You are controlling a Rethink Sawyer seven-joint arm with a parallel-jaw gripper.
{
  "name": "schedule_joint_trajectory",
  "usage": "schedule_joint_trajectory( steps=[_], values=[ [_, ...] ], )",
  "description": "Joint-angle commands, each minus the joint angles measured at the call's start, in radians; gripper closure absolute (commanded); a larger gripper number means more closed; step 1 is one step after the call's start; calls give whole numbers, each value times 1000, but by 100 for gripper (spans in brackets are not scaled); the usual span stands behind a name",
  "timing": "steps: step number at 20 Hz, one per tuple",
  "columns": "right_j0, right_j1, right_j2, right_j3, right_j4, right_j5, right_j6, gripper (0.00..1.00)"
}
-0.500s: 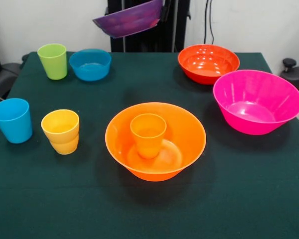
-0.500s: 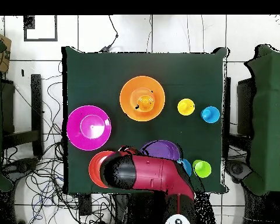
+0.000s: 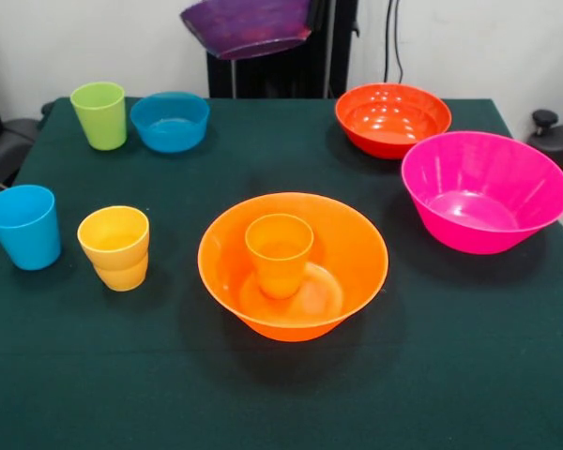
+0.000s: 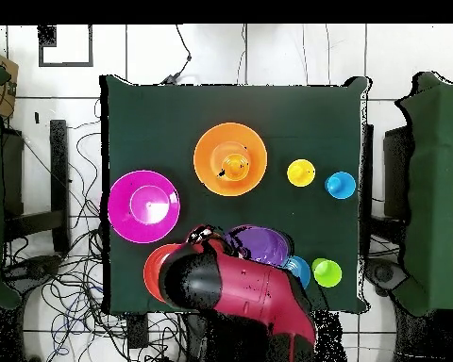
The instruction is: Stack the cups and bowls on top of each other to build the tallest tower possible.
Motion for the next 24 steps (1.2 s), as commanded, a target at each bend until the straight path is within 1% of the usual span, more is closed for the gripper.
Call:
schedule_joint_trajectory(
  steps=[1,5,7,8,9,12,15,16,19,21,24],
  values=[
    [52,110,-57,-202,65,159,289,100],
    [63,176,-80,-317,43,240,302,100],
    [63,225,-82,-382,22,293,299,100],
    [71,262,-90,-424,9,335,308,100],
    [72,280,-92,-443,3,347,308,100],
    [69,349,-83,-537,0,438,300,100],
    [71,384,-87,-579,13,502,316,100],
    [73,396,-88,-583,30,516,341,100],
    [75,409,-84,-566,63,463,370,100],
    [77,412,-85,-565,72,464,370,100],
    [81,425,-88,-577,85,511,366,100]
  ],
)
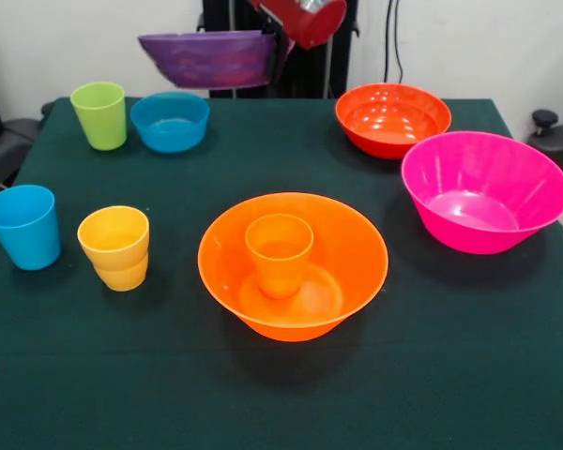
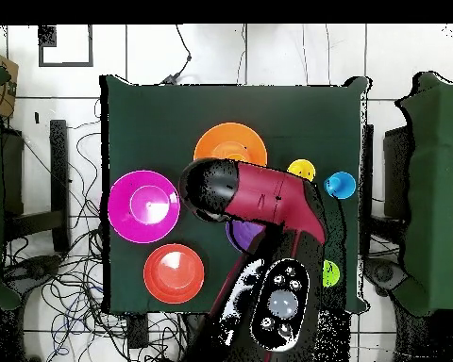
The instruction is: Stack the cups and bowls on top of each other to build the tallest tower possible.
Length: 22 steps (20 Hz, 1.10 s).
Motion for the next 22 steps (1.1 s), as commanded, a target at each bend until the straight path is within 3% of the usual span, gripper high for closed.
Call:
schedule_joint_trajectory(
  steps=[1,3,6,16,22],
  values=[
    [29,89,38,-86,43,123,229,100],
    [36,112,43,-115,68,191,252,100],
    [47,143,41,-151,89,215,279,100],
    [50,165,-7,-284,80,452,268,100],
    [55,241,12,-366,118,368,321,100]
  ],
)
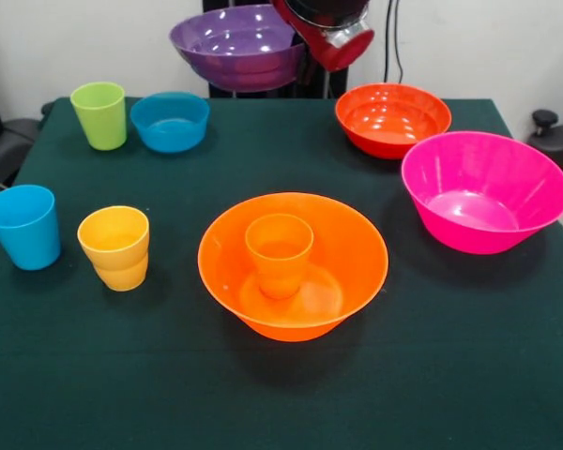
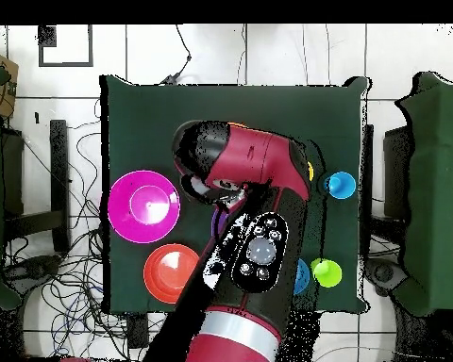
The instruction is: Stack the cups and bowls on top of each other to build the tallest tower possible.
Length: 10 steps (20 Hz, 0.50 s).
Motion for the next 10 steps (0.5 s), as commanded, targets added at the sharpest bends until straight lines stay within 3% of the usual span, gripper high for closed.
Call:
schedule_joint_trajectory(
  steps=[1,5,10],
  values=[
    [18,96,61,-154,55,6,282,100],
    [16,158,56,-239,89,4,322,100],
    [-14,219,53,-355,101,22,292,100]
  ],
)
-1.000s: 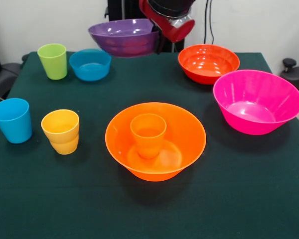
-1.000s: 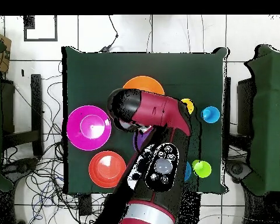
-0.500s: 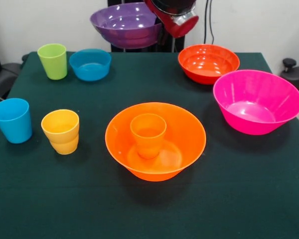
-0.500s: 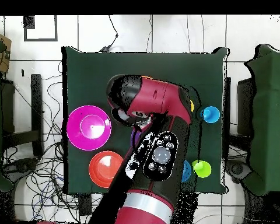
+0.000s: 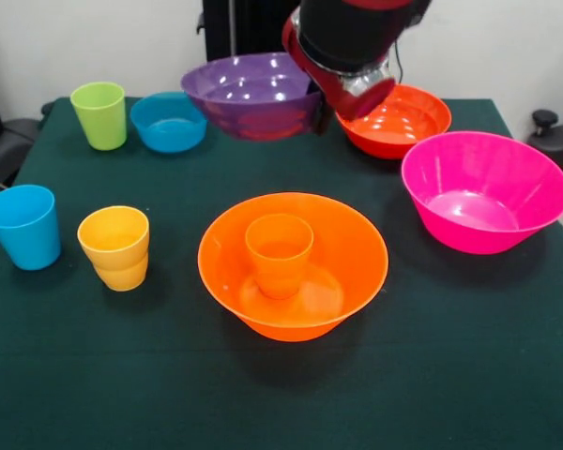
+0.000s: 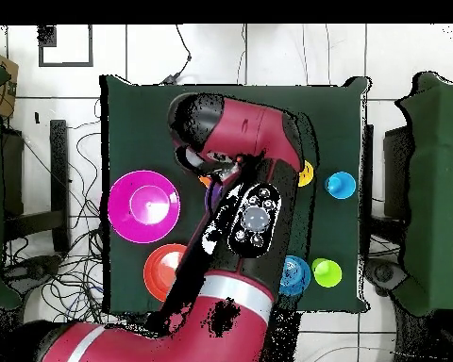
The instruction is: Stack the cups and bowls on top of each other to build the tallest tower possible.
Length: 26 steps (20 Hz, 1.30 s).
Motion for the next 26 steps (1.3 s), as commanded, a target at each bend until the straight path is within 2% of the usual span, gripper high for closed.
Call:
schedule_joint_trajectory(
  steps=[1,9,18,22,26],
  values=[
    [-16,114,54,-203,33,51,239,100],
    [-38,205,32,-417,65,282,258,100],
    [-33,194,6,-422,84,452,246,100],
    [-32,195,-2,-398,78,403,238,100],
    [-48,226,-18,-413,49,303,203,100]
  ],
)
